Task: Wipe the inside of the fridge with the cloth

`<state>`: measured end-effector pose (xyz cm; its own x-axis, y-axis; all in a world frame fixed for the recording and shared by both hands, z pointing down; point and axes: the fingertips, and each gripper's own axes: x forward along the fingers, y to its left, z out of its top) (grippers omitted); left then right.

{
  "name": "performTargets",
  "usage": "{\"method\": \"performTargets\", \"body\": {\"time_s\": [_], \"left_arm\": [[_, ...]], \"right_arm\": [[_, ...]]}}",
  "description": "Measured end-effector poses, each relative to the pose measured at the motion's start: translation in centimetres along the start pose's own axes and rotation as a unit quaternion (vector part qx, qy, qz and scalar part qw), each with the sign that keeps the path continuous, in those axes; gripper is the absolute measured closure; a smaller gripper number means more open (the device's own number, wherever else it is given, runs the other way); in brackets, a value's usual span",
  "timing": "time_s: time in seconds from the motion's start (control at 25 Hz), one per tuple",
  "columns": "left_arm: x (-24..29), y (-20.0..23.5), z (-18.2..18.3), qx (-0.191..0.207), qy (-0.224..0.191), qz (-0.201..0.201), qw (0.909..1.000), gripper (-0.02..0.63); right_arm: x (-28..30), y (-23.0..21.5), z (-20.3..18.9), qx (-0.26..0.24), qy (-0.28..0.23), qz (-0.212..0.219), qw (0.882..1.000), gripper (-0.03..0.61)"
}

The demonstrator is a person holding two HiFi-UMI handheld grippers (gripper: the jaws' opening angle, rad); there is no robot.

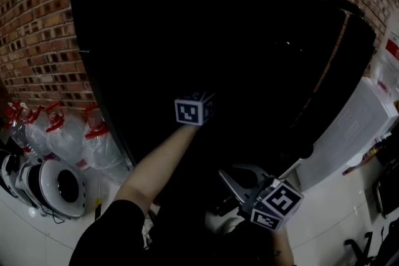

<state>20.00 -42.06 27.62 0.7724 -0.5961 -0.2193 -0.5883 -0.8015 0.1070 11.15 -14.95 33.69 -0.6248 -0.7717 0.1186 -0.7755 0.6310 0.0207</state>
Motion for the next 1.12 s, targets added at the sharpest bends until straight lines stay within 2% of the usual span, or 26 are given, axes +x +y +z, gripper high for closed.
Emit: {"method": "performTargets", "body": {"time_s": [0.12,0.2,0.44,0.52,0.72,0.84,1.0,1.12], "left_arm": [[0.8,0.6,5.0,-0.044,-0.037,0.013,0.9983,0.565],[1.8,0.7,8.2,-0.062,-0.059,0.008,0.9963,0.565],[4.4,0.6,17.0,-0.052,-0.119,0.004,0.9915,0.565],[5.1,0.4,19.2,-0.036,-0.134,0.004,0.9903,0.565],[7.1,-1.6,20.7,0.015,-0.134,-0.012,0.9908,0.565],[8.0,-2.7,20.9,0.02,-0.134,-0.035,0.9901,0.566],[8.8,-2.6,21.2,-0.004,-0.148,-0.047,0.9879,0.567],[8.9,-2.4,21.3,0.012,-0.147,-0.031,0.9886,0.566]], "right_arm": [[-0.2,0.7,1.0,0.0,-0.013,0.007,1.0,0.575],[-0.1,1.2,0.9,0.001,-0.017,0.013,1.0,0.575],[-0.9,0.8,0.4,0.003,-0.023,0.008,1.0,0.575],[-1.3,0.4,0.4,0.0,-0.024,0.003,1.0,0.574],[-1.5,-0.3,0.5,-0.001,-0.021,-0.007,1.0,0.575],[-1.2,-0.4,0.9,-0.001,-0.027,-0.006,1.0,0.575],[-1.0,-0.5,0.9,-0.006,-0.027,-0.008,1.0,0.575],[-1.1,-0.6,0.9,-0.006,-0.027,-0.01,1.0,0.575]]}}
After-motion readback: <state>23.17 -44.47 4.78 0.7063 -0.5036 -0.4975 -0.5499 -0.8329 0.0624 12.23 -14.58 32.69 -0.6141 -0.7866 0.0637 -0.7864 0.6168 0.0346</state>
